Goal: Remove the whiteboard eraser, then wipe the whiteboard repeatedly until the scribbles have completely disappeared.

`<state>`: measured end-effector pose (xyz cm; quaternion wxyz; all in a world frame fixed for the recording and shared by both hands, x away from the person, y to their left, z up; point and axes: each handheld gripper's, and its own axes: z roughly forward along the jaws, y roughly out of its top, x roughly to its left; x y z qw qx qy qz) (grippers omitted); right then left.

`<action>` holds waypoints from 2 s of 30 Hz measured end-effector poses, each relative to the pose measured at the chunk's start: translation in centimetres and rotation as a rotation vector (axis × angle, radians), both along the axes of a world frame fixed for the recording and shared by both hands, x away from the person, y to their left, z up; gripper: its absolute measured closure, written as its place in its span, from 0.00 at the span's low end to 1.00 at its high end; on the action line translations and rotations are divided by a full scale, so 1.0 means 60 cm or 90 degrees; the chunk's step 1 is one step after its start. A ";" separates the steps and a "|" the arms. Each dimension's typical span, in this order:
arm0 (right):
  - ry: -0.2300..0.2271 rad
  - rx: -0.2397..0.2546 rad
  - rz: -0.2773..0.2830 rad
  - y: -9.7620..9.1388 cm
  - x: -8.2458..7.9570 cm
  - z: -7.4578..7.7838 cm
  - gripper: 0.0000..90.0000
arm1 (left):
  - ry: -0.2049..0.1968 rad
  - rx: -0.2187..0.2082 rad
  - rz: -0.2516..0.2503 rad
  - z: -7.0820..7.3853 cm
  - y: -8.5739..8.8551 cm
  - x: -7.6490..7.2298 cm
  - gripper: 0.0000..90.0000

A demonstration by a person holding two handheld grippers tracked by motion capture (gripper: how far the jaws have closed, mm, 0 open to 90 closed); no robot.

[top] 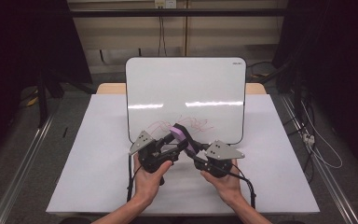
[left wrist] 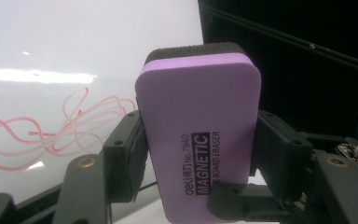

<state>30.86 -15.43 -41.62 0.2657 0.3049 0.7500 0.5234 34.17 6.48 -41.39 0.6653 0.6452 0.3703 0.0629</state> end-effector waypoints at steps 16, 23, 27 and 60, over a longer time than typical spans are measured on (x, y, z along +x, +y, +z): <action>0.029 0.018 -0.008 -0.010 0.005 -0.003 0.35 | -0.004 0.034 0.006 0.007 0.014 0.007 0.45; 0.047 0.027 -0.028 -0.027 0.004 -0.002 0.20 | 0.002 0.074 0.020 0.016 0.042 0.020 0.45; 0.056 0.020 -0.050 -0.044 0.004 0.002 0.14 | 0.008 0.107 0.025 0.022 0.053 0.026 0.45; 0.083 0.020 -0.183 -0.181 -0.031 -0.011 0.06 | -0.024 0.334 0.071 0.064 0.132 0.030 0.46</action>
